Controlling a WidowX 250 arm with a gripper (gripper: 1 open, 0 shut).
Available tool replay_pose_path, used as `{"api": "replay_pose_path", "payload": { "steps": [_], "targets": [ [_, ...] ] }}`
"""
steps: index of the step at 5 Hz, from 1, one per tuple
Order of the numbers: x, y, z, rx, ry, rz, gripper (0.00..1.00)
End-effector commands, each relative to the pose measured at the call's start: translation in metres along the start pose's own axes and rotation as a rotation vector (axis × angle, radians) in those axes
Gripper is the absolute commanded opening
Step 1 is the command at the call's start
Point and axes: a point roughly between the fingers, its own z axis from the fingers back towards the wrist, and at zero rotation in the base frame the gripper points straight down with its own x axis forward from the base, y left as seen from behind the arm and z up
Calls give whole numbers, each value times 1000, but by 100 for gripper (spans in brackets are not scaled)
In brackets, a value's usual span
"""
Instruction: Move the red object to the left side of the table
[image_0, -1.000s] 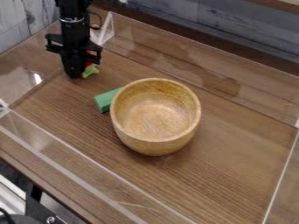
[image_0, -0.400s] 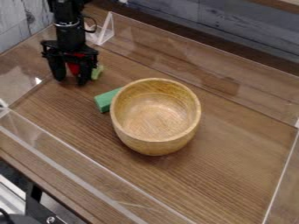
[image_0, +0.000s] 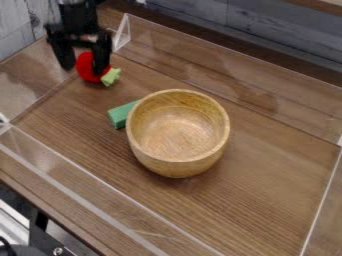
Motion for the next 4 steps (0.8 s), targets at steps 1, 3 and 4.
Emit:
{"api": "replay_pose_path", "payload": {
  "steps": [1, 3, 4],
  "targets": [
    [6, -2, 57, -12, -128, -4, 100],
    [-4, -29, 100, -68, -170, -71, 100],
    [6, -23, 88, -66, -162, -64, 100]
  ]
}}
